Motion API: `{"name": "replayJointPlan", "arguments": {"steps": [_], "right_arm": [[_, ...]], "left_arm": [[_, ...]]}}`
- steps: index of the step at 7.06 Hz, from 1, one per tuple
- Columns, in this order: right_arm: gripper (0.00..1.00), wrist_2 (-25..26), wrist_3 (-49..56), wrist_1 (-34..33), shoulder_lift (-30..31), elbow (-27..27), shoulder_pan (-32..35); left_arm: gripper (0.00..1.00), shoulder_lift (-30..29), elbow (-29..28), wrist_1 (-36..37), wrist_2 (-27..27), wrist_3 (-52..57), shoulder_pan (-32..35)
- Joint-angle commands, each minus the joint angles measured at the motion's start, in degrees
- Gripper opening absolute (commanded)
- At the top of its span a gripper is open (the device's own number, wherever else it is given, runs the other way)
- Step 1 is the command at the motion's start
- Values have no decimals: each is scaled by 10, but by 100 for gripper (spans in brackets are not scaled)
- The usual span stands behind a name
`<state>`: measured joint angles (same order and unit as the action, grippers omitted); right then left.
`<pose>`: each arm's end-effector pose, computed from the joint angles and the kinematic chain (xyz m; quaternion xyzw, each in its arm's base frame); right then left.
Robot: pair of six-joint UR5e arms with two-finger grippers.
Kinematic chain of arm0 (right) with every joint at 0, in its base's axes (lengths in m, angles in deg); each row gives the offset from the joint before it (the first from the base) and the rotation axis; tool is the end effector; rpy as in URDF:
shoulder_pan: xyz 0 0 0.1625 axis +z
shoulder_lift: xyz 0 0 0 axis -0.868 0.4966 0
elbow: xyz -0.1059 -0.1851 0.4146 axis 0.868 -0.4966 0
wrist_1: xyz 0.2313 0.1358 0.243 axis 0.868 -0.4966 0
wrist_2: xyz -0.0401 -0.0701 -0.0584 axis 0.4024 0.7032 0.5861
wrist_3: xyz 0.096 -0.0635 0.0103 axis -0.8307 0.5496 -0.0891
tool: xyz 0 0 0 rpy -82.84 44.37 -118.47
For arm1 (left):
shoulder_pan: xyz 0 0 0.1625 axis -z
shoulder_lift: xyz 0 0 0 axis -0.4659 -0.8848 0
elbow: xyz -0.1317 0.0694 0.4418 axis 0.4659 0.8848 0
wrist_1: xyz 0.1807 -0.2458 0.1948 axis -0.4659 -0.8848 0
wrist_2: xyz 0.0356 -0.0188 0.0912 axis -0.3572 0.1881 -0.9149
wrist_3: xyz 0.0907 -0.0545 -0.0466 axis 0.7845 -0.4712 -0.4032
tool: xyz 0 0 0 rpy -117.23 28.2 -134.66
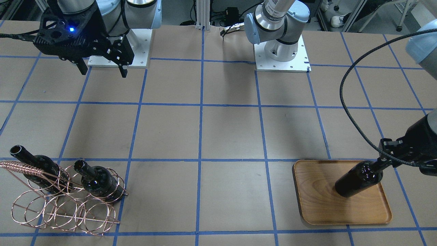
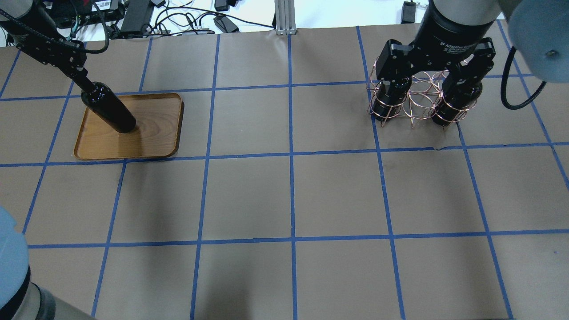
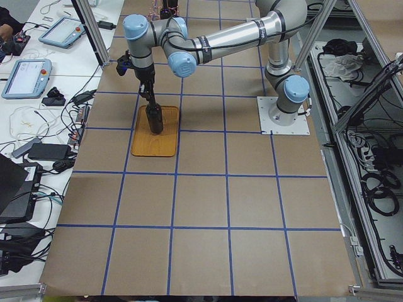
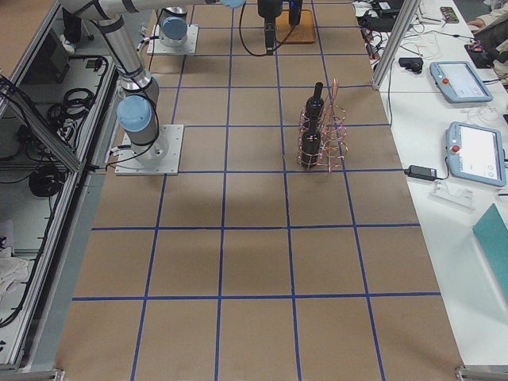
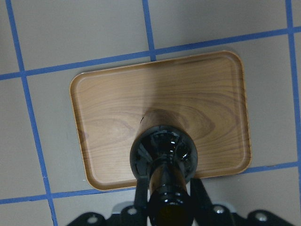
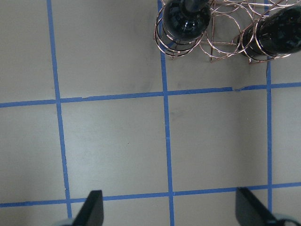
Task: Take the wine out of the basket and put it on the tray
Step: 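Open the left gripper and raise it away from the bottle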
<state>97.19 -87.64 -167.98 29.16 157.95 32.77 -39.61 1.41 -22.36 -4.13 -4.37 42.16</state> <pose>0.1536 -0.4181 0.5480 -0.0281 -0.9992 0.0294 0.0053 0.0854 -0.6152 0.4541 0.0691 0.9973 -0.0182 0.0194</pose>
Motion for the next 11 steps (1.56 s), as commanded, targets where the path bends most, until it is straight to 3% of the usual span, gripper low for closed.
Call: {"name": "replayJointPlan", "arguments": {"steps": [1, 2, 3, 4, 6, 8, 10, 11], "right_arm": [[100, 0, 0, -1, 0, 2, 0], [100, 0, 0, -1, 0, 2, 1], [100, 0, 0, -1, 0, 2, 0], [100, 0, 1, -1, 0, 2, 1], [100, 0, 2, -1, 0, 2, 0], [100, 0, 2, -1, 0, 2, 0], [100, 1, 4, -1, 0, 2, 0], [100, 1, 4, -1, 0, 2, 0]], "left_arm": [[3, -3, 1, 13, 1, 1, -1], [30, -3, 4, 12, 1, 1, -1], [46, -3, 5, 11, 0, 2, -1], [85, -2, 6, 7, -2, 0, -1], [96, 15, 6, -6, -3, -2, 0], [100, 55, -1, -52, -4, -8, 10], [100, 146, 6, -184, -9, -35, 20], [98, 181, 10, -208, -7, -59, 49]]}}
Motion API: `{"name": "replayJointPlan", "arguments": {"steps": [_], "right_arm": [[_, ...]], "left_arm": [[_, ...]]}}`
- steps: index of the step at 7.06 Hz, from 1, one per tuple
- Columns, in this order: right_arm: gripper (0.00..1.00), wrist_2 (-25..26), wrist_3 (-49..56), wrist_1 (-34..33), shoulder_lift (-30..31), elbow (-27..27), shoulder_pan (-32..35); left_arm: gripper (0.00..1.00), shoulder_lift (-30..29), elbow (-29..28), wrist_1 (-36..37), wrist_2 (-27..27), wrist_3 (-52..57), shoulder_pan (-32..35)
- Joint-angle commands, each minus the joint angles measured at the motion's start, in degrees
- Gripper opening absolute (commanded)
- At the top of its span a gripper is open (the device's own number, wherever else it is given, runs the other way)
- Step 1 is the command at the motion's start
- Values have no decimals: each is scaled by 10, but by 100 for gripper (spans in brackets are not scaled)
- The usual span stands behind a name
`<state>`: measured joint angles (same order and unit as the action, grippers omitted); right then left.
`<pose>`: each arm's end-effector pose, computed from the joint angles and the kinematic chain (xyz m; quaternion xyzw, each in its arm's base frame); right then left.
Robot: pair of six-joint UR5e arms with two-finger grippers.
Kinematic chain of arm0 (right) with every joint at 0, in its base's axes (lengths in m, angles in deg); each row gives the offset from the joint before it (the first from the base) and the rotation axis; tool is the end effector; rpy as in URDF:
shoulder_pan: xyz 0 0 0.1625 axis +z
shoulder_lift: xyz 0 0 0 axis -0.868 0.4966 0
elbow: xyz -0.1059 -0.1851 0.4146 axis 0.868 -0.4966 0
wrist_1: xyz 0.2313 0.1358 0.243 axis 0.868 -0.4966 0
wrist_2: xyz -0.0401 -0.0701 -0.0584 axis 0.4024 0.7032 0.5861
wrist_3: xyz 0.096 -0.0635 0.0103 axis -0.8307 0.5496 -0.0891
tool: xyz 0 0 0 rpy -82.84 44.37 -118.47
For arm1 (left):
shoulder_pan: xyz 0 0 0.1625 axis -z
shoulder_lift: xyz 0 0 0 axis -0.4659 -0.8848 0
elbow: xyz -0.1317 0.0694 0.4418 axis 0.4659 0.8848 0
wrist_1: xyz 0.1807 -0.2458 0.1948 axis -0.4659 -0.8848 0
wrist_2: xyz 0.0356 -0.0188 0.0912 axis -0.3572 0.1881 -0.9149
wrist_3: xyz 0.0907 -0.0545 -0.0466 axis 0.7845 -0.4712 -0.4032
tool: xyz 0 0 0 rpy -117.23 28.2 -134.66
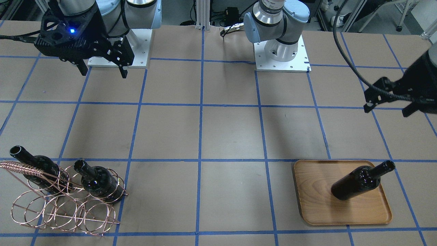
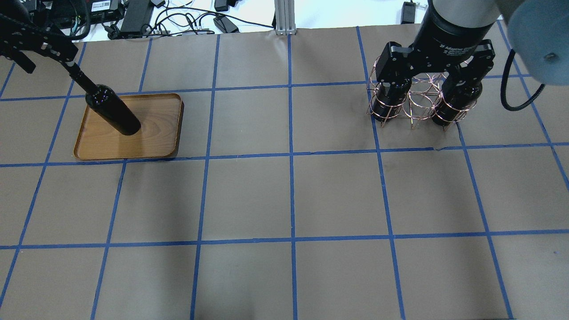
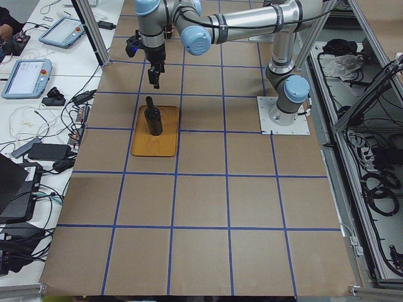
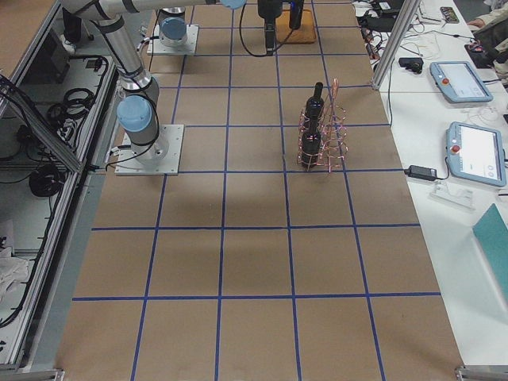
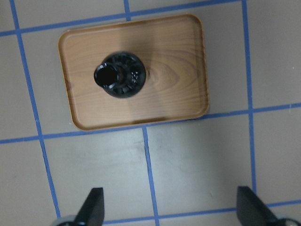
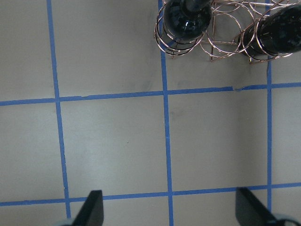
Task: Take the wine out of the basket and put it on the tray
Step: 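Open the left gripper and raise it away from the bottle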
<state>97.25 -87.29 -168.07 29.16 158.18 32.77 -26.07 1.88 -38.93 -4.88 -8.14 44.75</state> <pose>0.1535 -0.4180 0.5464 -0.0250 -0.9993 0.0282 0.0060 0.0245 -0.5086 0.5515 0.0591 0.9981 0.0117 0.0136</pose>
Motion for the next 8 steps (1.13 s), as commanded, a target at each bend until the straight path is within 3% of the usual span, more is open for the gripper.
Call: {"name": "replayJointPlan", "arguments": {"steps": [1, 3, 4, 5, 6, 8], "right_arm": [[100, 0, 0, 0, 0, 0, 0], [100, 0, 1, 0, 0, 2, 0], [100, 1, 1, 0, 0, 4, 0], [100, 1, 1, 0, 0, 4, 0], [100, 1, 1, 0, 0, 4, 0], [100, 1, 1, 0, 0, 4, 0]], "left_arm": [[97, 75, 40, -49, -1, -111, 82], [94, 114, 166, 82, -4, -181, 125], [98, 105, 172, 138, 1, -225, 134], [100, 89, 136, 143, -1, -237, 140], [100, 62, 79, 86, -5, -241, 140], [100, 52, 76, 76, -3, -249, 152]]}}
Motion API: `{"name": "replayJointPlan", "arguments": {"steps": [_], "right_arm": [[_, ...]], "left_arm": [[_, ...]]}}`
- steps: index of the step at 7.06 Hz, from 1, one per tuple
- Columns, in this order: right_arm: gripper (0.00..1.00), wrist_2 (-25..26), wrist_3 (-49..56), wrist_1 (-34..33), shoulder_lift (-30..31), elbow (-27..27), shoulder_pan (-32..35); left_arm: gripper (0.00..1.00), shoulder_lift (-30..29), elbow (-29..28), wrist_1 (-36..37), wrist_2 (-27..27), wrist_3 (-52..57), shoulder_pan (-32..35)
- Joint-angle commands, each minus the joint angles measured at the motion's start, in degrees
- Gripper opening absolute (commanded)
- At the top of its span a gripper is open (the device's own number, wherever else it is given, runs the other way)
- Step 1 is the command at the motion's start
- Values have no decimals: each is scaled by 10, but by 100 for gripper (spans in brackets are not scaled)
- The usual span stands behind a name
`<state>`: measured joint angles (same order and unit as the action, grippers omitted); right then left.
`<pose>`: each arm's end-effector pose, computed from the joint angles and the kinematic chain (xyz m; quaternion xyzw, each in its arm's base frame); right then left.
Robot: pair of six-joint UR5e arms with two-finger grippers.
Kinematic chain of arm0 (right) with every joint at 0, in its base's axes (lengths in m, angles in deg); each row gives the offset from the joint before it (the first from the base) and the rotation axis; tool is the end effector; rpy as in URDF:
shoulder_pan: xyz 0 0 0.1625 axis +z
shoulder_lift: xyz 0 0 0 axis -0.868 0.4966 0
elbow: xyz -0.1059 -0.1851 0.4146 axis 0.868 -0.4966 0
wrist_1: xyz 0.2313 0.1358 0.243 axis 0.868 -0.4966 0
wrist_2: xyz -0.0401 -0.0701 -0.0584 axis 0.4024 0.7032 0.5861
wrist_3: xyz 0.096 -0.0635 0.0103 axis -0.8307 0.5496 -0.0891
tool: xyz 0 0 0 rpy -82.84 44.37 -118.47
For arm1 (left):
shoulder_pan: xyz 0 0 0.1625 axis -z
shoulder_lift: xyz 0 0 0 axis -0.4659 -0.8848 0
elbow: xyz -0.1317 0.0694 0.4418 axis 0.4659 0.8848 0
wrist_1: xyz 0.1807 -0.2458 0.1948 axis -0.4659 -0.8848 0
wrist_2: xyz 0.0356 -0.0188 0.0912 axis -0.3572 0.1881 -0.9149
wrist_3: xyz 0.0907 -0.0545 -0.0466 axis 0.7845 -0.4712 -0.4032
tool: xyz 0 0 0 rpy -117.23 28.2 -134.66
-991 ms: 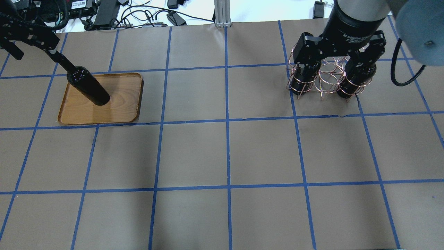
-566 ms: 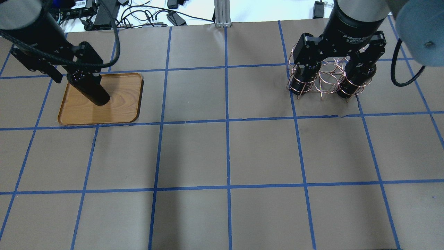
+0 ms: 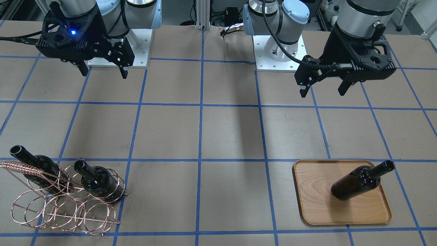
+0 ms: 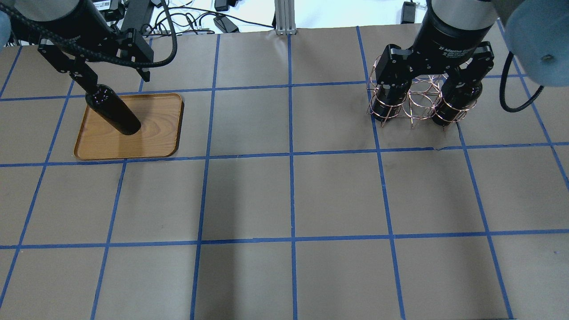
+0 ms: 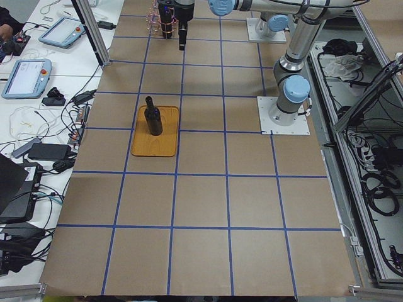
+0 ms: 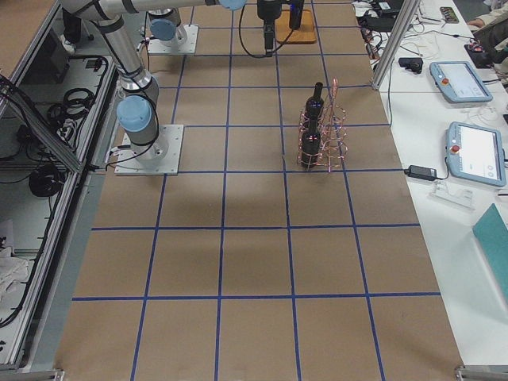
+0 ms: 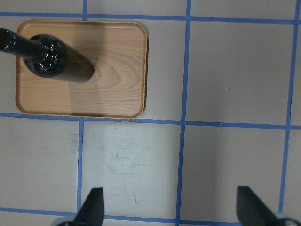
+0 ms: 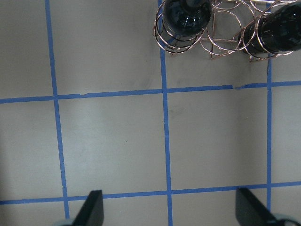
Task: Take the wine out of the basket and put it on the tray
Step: 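Open the left gripper and raise it away from the bottle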
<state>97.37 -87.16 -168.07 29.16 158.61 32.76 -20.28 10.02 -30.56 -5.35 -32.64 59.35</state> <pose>0.1531 -0.4174 0.5431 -0.0240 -0.9994 0.0245 0.0074 -0.1053 -0.4646 0.5525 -0.0282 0.9983 -0.0460 0.0220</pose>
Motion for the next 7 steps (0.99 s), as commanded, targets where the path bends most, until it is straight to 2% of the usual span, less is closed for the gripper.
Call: {"name": "replayJointPlan", "arguments": {"steps": [1, 7], "right_arm": [[100, 0, 0, 0, 0, 0, 0], [100, 5, 1, -2, 0, 0, 0]], "left_arm": [[100, -5, -5, -8, 1, -4, 6], [100, 17, 27, -7, -1, 2, 7]]}}
